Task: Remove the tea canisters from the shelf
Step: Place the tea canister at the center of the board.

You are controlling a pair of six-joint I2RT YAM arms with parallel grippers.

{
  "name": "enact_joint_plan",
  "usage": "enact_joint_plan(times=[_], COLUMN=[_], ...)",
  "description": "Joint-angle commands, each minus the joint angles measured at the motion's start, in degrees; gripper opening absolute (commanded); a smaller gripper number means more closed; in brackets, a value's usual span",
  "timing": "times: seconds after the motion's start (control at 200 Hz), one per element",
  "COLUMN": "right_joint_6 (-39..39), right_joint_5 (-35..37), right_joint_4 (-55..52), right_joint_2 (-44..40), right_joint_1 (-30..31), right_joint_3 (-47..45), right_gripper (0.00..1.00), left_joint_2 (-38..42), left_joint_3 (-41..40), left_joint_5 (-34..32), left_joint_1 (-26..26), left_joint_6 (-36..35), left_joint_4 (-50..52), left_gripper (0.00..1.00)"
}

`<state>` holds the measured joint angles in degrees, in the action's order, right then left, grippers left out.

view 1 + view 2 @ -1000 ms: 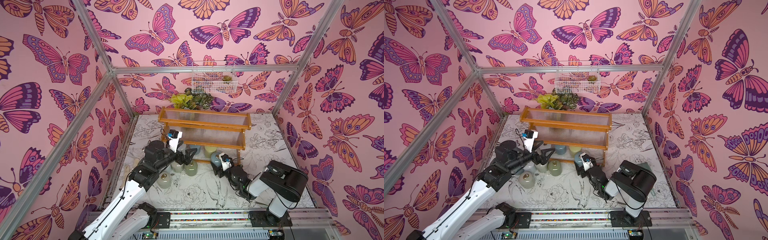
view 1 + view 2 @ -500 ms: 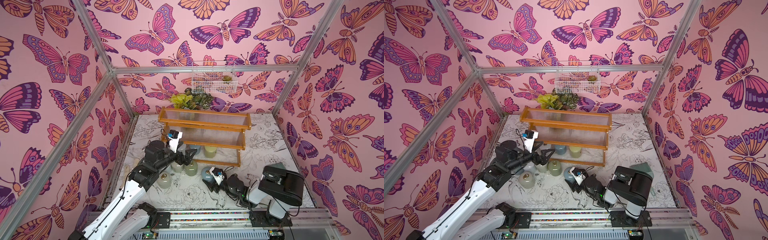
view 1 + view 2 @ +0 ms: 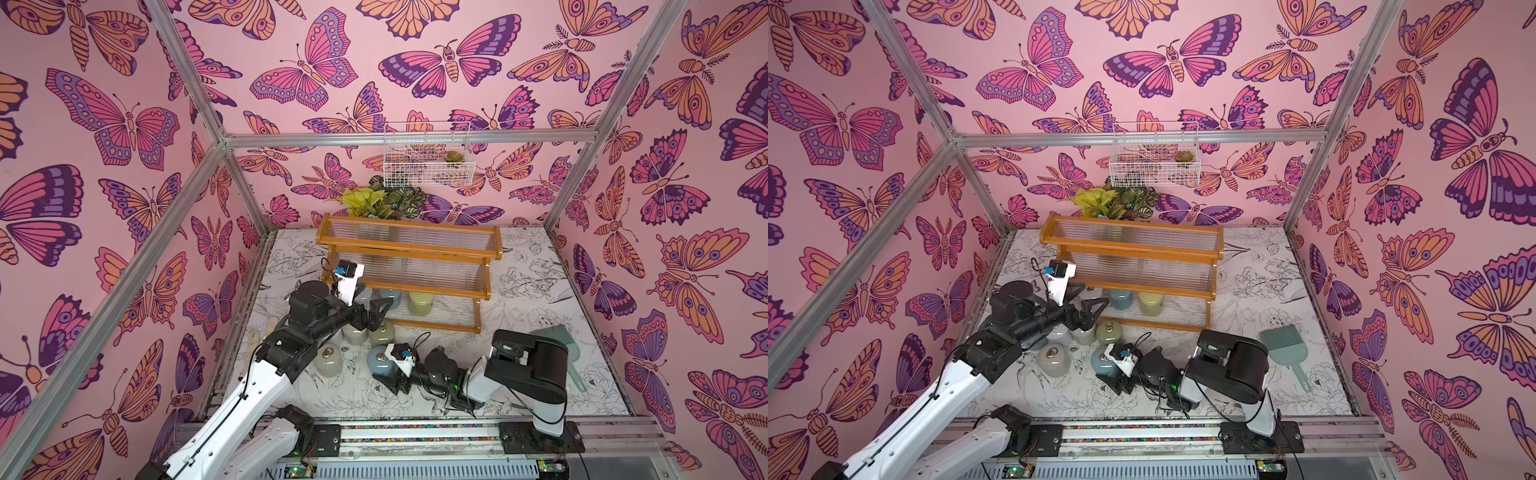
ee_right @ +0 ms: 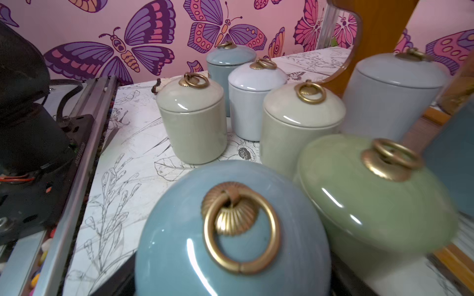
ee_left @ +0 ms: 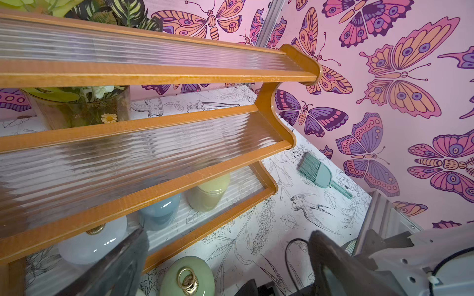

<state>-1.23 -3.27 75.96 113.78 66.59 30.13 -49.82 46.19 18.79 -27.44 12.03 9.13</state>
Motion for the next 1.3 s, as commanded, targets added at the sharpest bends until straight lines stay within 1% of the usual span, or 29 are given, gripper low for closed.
enact_joint_plan(times=[0.0,0.411,0.571,0.706,0.881,0.926,1.067,1.207,1.262,1.297], right_joint_6=[0.0,-1.4,-1.5,-0.8,0.7,1.0,1.9,1.9,1.7,1.5], right_joint_5=[-2.5,-5.5,-5.7,-5.8,-5.0,-4.6,-3.9,-4.5,-1.9,1.9], right_joint_4=[5.9,5.8,5.7,5.4,5.2,5.2,5.3,5.3,4.8,4.1], right_joint_2=[3.1,12.5,13.8,13.2,10.0,8.7,4.0,-2.8,-6.1,-8.2], right_joint_1=[0.4,0.4,0.3,0.3,0.3,0.3,0.3,0.3,0.3,0.3], right_joint_3=[4.5,15.9,17.7,17.5,15.3,14.3,11.1,7.9,6.5,5.5], right_gripper=[0.65,0.69,0.76,0.86,0.95,1.00,0.99,0.99,0.99,0.99], left_joint_2=[1.0,0.8,0.5,0.3,-0.2,-0.3,-0.4,-0.3,-0.8,-1.3], left_joint_3=[1.3,1.4,1.4,1.8,1.8,1.9,1.9,1.2,1.3,1.5], left_joint_5=[-0.7,-1.1,-0.8,-0.8,-0.6,-0.6,-0.6,0.0,0.7,1.4], left_joint_1=[-0.2,-0.2,-0.2,-0.3,-0.2,-0.2,-0.2,-0.2,-0.2,-0.1], left_joint_6=[-0.4,-1.1,-1.7,-2.1,-2.4,-2.4,-2.4,-1.6,-1.1,-0.8], left_joint_4=[1.6,2.7,2.8,3.1,3.0,3.0,2.5,0.2,-0.5,-0.7], left_gripper=[1.00,1.00,1.00,1.00,1.00,1.00,1.00,1.00,1.00,1.00])
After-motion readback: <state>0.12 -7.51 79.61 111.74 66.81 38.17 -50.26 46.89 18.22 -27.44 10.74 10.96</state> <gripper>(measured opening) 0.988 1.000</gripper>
